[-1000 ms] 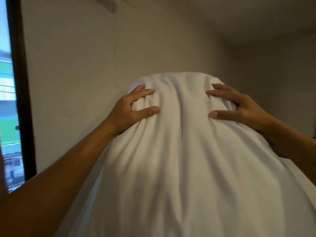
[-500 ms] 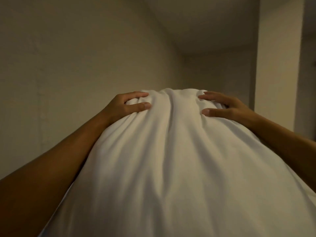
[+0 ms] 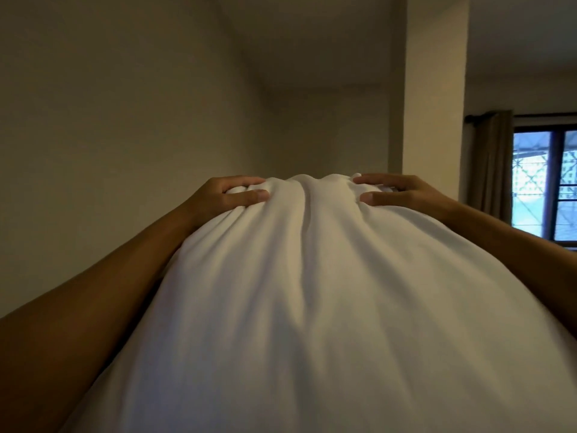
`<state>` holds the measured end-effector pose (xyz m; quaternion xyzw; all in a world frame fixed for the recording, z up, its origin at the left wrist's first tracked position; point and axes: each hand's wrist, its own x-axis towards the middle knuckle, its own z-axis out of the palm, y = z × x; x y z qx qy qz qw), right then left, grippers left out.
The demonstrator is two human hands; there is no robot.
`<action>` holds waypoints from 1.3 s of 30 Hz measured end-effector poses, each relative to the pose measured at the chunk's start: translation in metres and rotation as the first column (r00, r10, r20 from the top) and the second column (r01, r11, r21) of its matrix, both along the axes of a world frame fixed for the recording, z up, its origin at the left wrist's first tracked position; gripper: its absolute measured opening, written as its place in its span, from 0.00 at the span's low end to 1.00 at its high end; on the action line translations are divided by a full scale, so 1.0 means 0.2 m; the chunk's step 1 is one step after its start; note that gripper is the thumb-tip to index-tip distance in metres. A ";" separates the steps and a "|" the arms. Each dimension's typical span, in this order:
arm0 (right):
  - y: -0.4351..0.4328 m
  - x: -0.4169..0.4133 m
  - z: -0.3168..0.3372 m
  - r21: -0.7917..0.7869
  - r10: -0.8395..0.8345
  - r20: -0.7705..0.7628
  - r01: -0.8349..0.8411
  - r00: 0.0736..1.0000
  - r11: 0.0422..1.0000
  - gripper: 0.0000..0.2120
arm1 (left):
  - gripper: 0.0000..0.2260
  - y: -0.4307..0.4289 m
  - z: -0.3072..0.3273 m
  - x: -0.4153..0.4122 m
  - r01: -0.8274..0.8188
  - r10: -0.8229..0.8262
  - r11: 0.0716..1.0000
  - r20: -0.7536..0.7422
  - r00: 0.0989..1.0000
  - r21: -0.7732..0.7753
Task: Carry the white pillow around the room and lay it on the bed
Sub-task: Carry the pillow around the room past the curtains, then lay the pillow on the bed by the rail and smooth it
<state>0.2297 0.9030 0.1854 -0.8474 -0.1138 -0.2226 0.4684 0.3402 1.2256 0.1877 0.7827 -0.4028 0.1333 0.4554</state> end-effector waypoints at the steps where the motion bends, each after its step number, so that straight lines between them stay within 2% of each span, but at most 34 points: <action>1: -0.01 0.03 0.00 -0.004 -0.008 -0.006 0.008 1.000 1.000 0.28 | 0.24 -0.01 0.00 0.04 0.005 -0.005 1.000 -0.009 1.000 0.004; 9: -0.12 0.22 -0.03 -0.050 -0.005 0.020 0.006 1.000 0.999 0.28 | 0.21 -0.12 -0.04 0.22 -0.029 0.028 0.999 -0.037 0.999 -0.029; 13: -0.15 0.29 -0.07 -0.039 -0.005 0.021 0.006 1.000 0.999 0.27 | 0.23 -0.15 -0.07 0.28 -0.038 0.037 0.999 -0.042 0.998 -0.026; 19: -0.15 0.43 -0.17 -0.039 -0.022 0.033 0.023 0.999 0.999 0.22 | 0.19 -0.15 -0.13 0.40 -0.026 0.025 0.999 -0.061 0.998 -0.019; 26: -0.05 0.61 -0.32 -0.003 -0.045 -0.021 0.045 0.999 0.999 0.27 | 0.21 -0.09 -0.28 0.68 0.003 -0.003 1.000 -0.088 0.996 0.001; 34: 0.10 0.87 -0.50 0.003 -0.096 -0.087 0.096 0.992 0.995 0.24 | 0.25 0.02 -0.51 1.01 0.016 -0.015 1.000 -0.126 0.992 0.007; 39: 0.17 0.99 -0.62 0.023 -0.101 -0.145 0.106 0.984 0.994 0.24 | 0.24 0.06 -0.65 1.14 0.026 -0.020 0.999 -0.163 0.986 0.036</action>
